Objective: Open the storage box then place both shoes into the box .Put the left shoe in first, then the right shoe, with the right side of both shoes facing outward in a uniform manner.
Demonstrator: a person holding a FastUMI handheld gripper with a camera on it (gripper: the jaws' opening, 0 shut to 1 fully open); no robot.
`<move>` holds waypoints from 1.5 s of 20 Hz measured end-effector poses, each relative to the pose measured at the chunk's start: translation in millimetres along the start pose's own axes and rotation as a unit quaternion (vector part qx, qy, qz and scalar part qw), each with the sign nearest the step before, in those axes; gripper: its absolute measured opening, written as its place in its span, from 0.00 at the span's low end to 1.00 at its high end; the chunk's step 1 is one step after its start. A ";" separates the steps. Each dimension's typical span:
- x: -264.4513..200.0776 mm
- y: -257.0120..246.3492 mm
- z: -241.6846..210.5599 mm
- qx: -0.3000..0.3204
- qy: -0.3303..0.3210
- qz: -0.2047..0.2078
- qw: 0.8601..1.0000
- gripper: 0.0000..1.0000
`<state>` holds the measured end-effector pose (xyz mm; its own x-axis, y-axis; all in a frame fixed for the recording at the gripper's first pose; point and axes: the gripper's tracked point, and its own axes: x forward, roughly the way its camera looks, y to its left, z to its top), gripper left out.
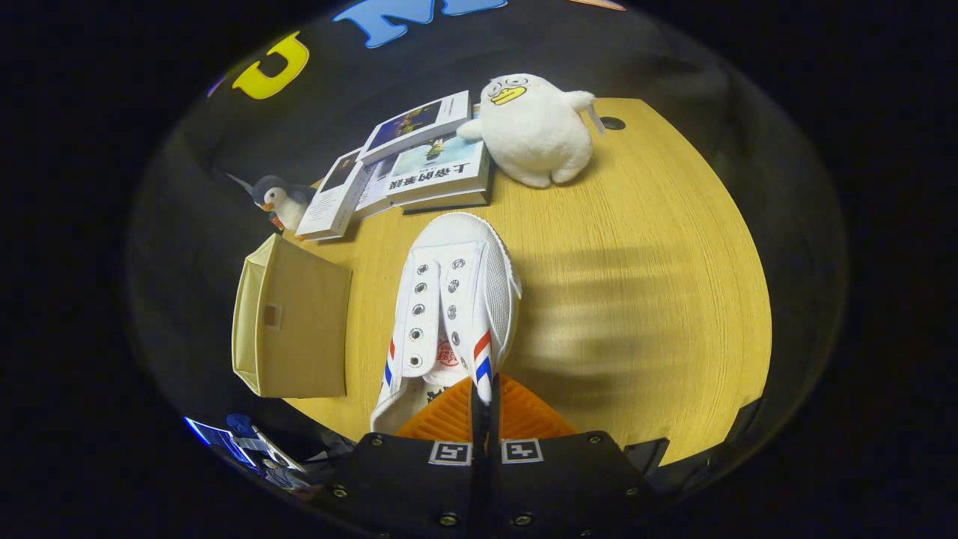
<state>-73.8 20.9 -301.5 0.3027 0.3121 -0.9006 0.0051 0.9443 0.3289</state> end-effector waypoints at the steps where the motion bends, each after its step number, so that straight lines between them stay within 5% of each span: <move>1: -3.6 6.7 3.5 -0.007 -0.001 0.001 1.000 0.00; 12: -27.3 93.2 35.1 -0.100 -0.006 0.018 0.995 0.00; 30: 10.4 277.2 43.9 -0.239 0.038 0.107 0.964 0.00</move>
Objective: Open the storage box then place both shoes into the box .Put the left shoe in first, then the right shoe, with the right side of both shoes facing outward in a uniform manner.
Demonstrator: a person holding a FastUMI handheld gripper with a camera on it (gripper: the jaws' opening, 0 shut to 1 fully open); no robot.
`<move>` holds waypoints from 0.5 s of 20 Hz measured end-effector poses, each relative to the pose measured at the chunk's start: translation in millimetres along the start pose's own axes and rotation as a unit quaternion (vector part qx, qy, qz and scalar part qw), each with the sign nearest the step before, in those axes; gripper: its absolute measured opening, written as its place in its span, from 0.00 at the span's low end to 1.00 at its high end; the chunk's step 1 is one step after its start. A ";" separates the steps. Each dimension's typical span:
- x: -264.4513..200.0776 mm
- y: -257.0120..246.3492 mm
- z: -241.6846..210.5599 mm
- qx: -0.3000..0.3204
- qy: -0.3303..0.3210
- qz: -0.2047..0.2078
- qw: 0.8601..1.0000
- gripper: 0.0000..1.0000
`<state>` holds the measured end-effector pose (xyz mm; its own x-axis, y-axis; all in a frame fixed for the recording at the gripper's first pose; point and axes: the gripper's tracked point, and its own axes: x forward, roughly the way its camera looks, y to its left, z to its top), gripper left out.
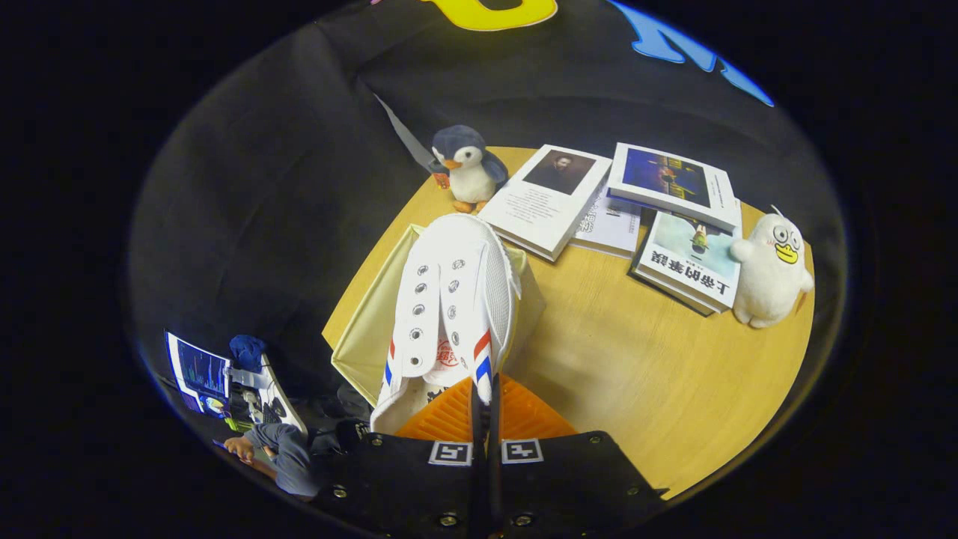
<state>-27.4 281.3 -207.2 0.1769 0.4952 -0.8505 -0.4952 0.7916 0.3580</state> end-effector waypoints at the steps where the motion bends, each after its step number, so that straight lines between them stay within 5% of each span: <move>1: 4.5 5.9 3.5 -0.006 0.003 0.002 1.000 0.00; 10: 51.8 56.0 13.7 -0.027 0.042 0.016 0.999 0.00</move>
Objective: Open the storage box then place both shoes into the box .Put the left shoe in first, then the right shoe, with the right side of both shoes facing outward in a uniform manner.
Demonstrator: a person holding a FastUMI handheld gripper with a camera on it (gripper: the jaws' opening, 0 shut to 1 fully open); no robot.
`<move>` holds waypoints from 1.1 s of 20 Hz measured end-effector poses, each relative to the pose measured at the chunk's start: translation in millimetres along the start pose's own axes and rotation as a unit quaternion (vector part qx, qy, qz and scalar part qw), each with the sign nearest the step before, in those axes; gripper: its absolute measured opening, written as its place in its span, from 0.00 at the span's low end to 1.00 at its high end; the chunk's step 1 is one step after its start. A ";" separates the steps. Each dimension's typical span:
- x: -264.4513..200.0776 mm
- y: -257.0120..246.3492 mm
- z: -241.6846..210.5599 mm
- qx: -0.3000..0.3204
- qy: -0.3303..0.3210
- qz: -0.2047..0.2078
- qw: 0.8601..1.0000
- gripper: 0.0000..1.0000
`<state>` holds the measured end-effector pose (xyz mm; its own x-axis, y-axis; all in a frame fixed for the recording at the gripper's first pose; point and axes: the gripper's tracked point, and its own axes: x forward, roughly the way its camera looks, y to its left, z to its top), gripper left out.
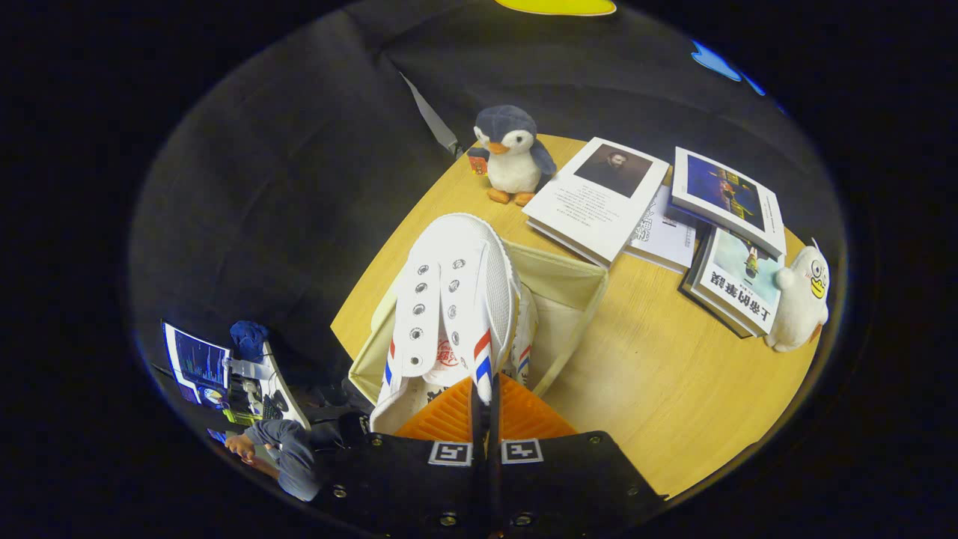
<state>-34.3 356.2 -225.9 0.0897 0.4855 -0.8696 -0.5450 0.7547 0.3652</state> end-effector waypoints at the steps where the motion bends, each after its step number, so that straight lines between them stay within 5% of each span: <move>1: 4.8 3.3 -0.1 -0.003 0.005 0.000 1.000 0.00; 12: 29.4 15.8 -0.7 -0.031 0.015 -0.028 0.999 0.02; 13: 29.7 16.6 4.8 -0.046 0.004 -0.022 0.999 0.11; 16: 19.1 9.1 17.6 -0.059 -0.024 -0.049 0.997 0.97; 22: -10.9 -0.3 33.3 -0.028 -0.086 -0.037 0.995 0.98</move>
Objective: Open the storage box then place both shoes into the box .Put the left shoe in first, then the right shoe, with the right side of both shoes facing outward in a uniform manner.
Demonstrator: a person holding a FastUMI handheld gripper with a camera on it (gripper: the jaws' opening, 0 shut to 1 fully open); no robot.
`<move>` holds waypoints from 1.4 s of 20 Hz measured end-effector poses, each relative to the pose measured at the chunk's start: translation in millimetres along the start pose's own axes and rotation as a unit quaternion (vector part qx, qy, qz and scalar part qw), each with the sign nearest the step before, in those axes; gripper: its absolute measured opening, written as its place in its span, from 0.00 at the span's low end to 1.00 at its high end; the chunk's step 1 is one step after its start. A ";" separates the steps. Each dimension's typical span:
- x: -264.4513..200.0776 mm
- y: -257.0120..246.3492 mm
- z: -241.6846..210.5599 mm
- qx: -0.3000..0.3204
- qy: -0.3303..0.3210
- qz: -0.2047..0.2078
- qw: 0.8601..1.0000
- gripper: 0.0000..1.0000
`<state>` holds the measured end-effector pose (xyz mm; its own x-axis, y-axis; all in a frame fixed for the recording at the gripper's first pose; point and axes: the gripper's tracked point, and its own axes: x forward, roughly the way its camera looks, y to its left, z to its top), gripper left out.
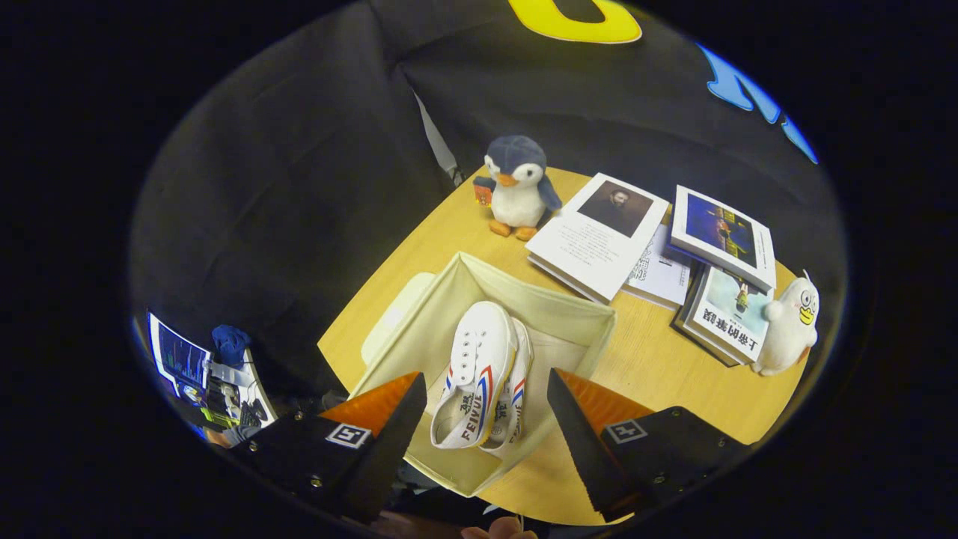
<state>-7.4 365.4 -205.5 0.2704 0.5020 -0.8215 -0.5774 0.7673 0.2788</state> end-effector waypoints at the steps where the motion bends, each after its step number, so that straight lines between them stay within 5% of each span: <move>1: -9.4 -3.7 4.4 0.002 -0.017 -0.004 1.000 0.98; 6: -69.8 -36.4 26.7 0.024 -0.118 -0.040 0.992 0.98; 10: -138.1 -75.7 43.7 0.044 -0.238 -0.095 0.965 0.98; 14: -226.1 -114.1 56.3 0.048 -0.368 -0.162 0.914 0.98; 21: -371.9 -167.5 36.0 0.066 -0.529 -0.271 0.801 0.97; 28: -389.7 -202.9 -8.4 0.080 -0.513 -0.316 0.794 0.98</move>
<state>-2.0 10.7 53.9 1.0000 -0.0055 -0.0075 0.0062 0.9951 0.0982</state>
